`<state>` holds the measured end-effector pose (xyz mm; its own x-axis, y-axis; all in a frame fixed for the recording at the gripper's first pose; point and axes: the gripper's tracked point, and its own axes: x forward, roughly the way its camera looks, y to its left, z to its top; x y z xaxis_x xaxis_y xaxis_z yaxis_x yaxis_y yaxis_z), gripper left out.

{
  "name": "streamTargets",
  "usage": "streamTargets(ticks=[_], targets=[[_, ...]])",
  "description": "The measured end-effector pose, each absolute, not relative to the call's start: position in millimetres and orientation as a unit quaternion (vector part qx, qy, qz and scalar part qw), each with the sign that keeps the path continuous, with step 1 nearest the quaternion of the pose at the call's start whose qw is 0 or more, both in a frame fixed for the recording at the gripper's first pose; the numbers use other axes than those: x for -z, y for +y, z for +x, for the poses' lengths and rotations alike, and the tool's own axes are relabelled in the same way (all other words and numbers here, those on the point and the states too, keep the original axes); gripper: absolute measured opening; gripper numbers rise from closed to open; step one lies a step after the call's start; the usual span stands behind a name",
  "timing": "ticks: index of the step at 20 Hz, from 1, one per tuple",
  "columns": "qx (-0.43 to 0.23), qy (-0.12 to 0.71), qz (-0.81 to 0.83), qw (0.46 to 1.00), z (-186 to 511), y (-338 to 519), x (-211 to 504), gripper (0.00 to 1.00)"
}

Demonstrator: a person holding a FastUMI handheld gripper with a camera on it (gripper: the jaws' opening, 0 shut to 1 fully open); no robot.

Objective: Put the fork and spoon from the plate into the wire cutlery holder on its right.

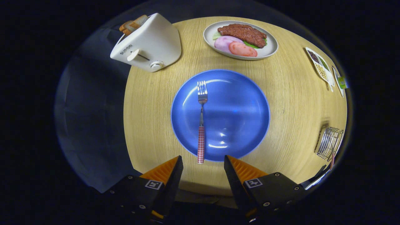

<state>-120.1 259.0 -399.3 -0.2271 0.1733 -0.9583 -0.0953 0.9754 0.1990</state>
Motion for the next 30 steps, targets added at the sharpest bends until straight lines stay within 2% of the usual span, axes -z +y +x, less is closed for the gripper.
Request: streamTargets(ticks=[6,12,13,15,21,25,30], targets=[[-0.08,0.783,0.0,0.616,-120,260,430,0.72],[-0.06,0.782,-0.026,0.619,-127,252,447,0.49],[-0.062,0.782,-0.03,0.619,-128,251,447,0.41],[-0.069,0.782,-0.041,0.618,-132,250,447,0.33],[-0.091,0.778,-0.072,0.618,-137,251,450,0.15],[-0.123,0.761,-0.08,0.632,-129,250,452,0.1],[-0.129,0.745,-0.05,0.652,-114,229,425,0.09]])
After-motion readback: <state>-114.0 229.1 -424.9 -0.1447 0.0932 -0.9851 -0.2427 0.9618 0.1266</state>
